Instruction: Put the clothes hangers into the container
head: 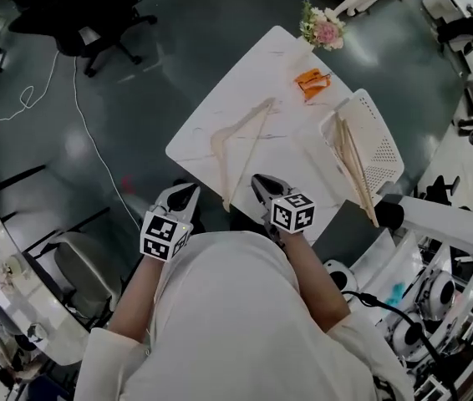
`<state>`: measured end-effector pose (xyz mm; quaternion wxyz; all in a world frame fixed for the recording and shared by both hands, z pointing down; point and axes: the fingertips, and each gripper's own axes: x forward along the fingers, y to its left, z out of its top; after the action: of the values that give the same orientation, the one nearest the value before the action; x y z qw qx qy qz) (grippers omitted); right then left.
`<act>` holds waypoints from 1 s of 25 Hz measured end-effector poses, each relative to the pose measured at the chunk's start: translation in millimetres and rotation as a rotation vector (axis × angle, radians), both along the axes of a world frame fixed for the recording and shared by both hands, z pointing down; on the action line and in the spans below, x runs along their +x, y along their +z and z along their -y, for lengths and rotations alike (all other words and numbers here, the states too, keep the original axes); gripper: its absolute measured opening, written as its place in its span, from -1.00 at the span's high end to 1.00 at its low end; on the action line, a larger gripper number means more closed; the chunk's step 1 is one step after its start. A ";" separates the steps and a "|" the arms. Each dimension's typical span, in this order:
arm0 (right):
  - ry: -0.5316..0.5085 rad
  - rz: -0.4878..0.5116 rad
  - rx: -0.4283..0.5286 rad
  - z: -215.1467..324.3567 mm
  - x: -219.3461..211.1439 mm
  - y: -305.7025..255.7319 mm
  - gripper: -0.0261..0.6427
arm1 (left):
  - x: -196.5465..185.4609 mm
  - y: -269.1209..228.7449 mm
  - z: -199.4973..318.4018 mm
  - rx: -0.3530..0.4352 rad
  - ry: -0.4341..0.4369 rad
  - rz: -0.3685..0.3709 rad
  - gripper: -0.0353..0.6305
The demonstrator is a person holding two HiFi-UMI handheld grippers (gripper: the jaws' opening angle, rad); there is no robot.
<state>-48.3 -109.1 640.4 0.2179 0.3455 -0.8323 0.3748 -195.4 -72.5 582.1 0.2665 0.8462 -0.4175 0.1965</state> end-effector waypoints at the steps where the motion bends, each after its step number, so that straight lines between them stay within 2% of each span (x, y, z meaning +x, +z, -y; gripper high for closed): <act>1: -0.006 -0.012 -0.003 4.4 -8.2 7.2 0.90 | -6.7 1.3 2.6 -0.003 0.001 -0.003 0.89; 6: -0.008 -0.098 -0.016 25.3 -40.4 46.2 0.78 | -35.5 9.8 8.2 -0.027 0.027 -0.017 0.89; 13: -0.025 -0.215 -0.094 43.6 -72.5 105.8 0.63 | -69.3 21.8 14.3 -0.064 0.088 -0.009 0.89; 21: -0.004 -0.372 -0.185 51.6 -84.4 171.6 0.44 | -112.3 20.6 23.1 -0.082 0.085 0.012 0.89; 25: 0.018 -0.450 -0.184 54.4 -88.8 187.7 0.43 | -136.4 25.1 21.6 -0.102 0.062 0.027 0.90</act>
<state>-137.2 -163.4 828.0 0.4249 0.4064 -0.7221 0.3645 -331.8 -94.1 607.2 0.2974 0.8413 -0.3843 0.2369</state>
